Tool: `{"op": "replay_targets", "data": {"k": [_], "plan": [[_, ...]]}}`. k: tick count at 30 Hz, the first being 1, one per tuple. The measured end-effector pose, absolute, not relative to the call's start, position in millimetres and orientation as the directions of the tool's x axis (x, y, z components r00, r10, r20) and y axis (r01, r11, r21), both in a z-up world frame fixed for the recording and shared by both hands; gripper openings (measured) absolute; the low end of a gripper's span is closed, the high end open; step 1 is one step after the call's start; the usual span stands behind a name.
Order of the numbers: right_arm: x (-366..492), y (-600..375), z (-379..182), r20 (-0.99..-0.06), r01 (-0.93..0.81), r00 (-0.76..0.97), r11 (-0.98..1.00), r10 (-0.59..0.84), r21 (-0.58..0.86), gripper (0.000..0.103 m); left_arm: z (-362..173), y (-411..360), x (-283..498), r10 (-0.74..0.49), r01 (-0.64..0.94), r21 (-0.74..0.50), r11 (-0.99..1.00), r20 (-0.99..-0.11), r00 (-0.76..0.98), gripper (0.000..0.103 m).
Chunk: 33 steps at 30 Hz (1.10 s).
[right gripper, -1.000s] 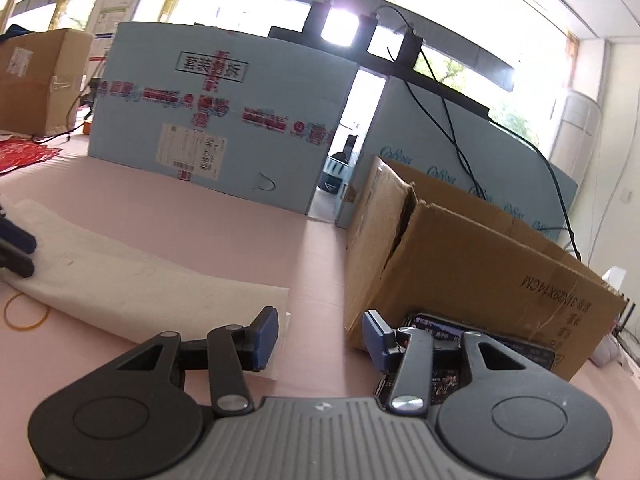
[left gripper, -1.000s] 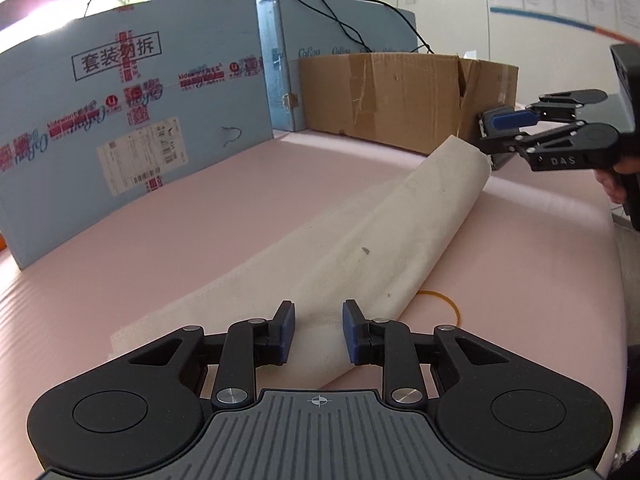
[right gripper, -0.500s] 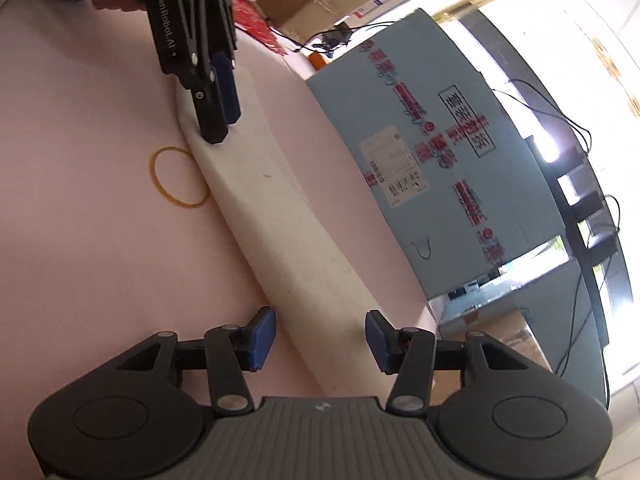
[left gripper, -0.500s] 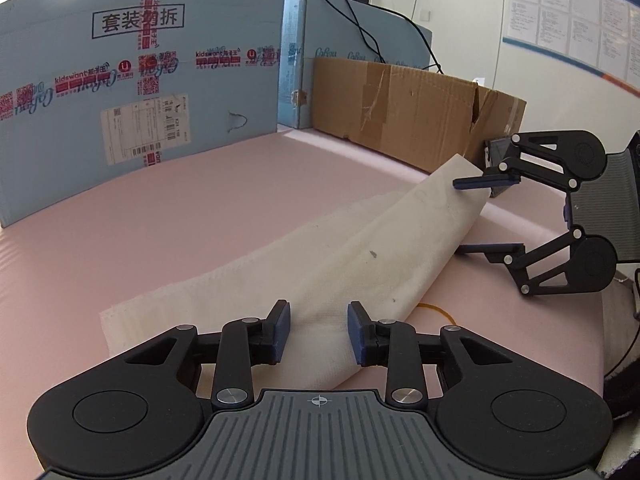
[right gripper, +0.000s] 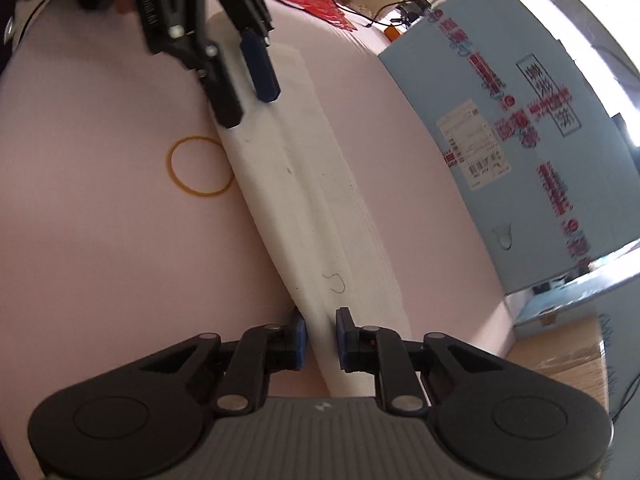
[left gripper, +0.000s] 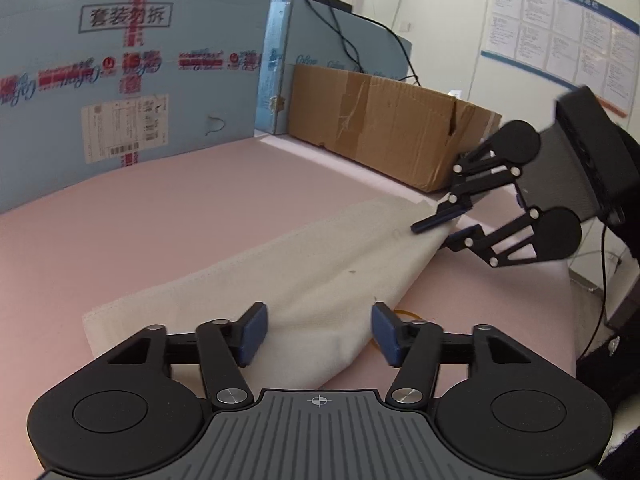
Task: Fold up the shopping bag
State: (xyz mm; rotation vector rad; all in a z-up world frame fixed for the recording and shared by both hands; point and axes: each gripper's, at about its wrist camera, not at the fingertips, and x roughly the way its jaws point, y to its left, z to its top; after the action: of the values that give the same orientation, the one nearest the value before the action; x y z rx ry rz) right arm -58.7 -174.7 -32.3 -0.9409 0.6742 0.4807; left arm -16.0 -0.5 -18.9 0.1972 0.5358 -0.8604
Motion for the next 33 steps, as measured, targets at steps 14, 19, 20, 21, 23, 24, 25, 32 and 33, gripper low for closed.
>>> {"op": "replay_targets", "data": {"k": [14, 19, 20, 21, 23, 24, 25, 32, 33], "plan": [[-65.6, -247.8, 6.0, -0.762, -0.707, 0.442, 0.707, 0.473, 0.028, 0.015, -10.8, 15.8, -8.8, -0.704, 0.832, -0.130, 0.540, -0.611, 0.361, 0.025], [-45.3, -285.9, -4.2, -0.705, -0.600, 0.434, 0.764, 0.561, 0.238, 0.016, -21.6, 44.5, 31.7, -0.795, 0.730, -0.424, 0.535, -0.545, 0.266, 0.025], [-42.2, -294.5, -7.3, -0.689, -0.566, 0.445, 0.776, 0.572, 0.279, 0.017, -25.2, 50.8, 38.8, -0.812, 0.700, -0.478, 0.530, -0.524, 0.257, 0.027], [-39.8, -302.3, -10.2, -0.676, -0.531, 0.458, 0.787, 0.577, 0.313, 0.021, -28.4, 54.9, 43.0, -0.823, 0.677, -0.515, 0.525, -0.510, 0.251, 0.027], [-44.3, -307.9, -14.6, -0.662, -0.483, 0.496, 0.812, 0.562, 0.327, 0.024, -33.2, 61.4, 49.0, -0.834, 0.636, -0.564, 0.526, -0.488, 0.258, 0.027], [-47.3, -309.9, -16.6, -0.656, -0.460, 0.515, 0.824, 0.551, 0.331, 0.023, -34.8, 64.0, 50.7, -0.836, 0.619, -0.578, 0.531, -0.479, 0.269, 0.027], [-50.2, -312.0, -18.7, -0.650, -0.437, 0.534, 0.835, 0.540, 0.335, 0.023, -35.5, 66.0, 50.6, -0.837, 0.607, -0.588, 0.534, -0.468, 0.283, 0.027], [-75.3, -316.6, -28.6, -0.608, -0.310, 0.646, 0.887, 0.461, 0.343, 0.022, -33.7, 78.8, 48.3, -0.802, 0.534, -0.599, 0.597, -0.429, 0.415, 0.046], [-80.2, -316.9, -29.8, -0.600, -0.293, 0.662, 0.892, 0.449, 0.345, 0.022, -33.8, 81.5, 50.2, -0.789, 0.513, -0.600, 0.614, -0.434, 0.436, 0.052]]}}
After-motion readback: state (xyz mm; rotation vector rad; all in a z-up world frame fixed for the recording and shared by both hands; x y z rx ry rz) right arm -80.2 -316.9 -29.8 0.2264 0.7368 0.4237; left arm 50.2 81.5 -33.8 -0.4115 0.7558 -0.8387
